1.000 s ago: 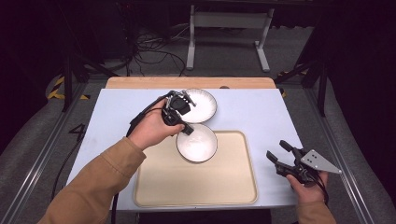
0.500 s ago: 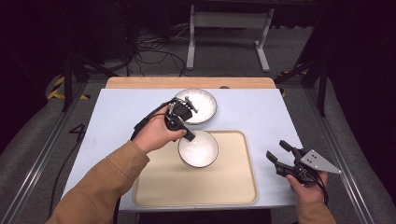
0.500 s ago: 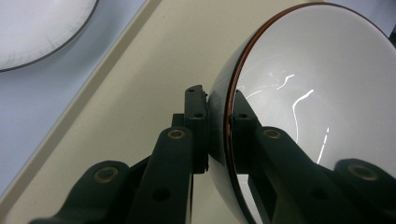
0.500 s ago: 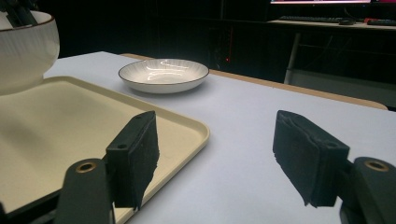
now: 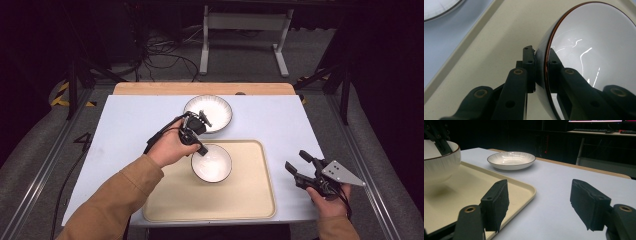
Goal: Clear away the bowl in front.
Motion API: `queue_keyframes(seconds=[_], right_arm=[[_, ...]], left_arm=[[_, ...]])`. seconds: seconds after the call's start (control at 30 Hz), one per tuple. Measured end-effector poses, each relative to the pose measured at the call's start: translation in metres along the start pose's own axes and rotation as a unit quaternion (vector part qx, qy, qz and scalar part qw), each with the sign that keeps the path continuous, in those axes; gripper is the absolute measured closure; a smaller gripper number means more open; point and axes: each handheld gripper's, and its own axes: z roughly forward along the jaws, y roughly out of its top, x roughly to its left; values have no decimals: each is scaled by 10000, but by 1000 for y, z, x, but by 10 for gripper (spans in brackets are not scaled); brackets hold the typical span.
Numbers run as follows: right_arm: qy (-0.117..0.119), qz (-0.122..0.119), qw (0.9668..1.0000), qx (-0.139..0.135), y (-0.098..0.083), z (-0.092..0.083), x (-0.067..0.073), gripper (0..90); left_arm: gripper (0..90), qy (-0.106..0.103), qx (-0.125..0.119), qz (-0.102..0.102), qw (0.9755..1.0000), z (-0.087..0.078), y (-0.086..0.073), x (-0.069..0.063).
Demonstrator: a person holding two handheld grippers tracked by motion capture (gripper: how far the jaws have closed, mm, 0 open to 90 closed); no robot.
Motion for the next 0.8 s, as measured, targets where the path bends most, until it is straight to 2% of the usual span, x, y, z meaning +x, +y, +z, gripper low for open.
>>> queue_keyframes(seconds=[0.3,0.43,0.5,0.67,0.8], right_arm=[[5,-4,10000,0,0,1,0,318],[4,-1,10000,-1,0,0,0,318],[0,-1,10000,-1,0,0,0,318],[-3,-1,10000,-1,0,1,0,318],[1,-2,10000,7,0,1,0,318]], left_arm=[[825,71,137,-29,9999,17,-2,2],[825,79,108,-88,9999,22,-3,4],[825,85,179,-28,9998,23,-3,5],[825,31,109,-93,9999,27,-5,6],[825,35,138,-58,9999,26,-6,6]])
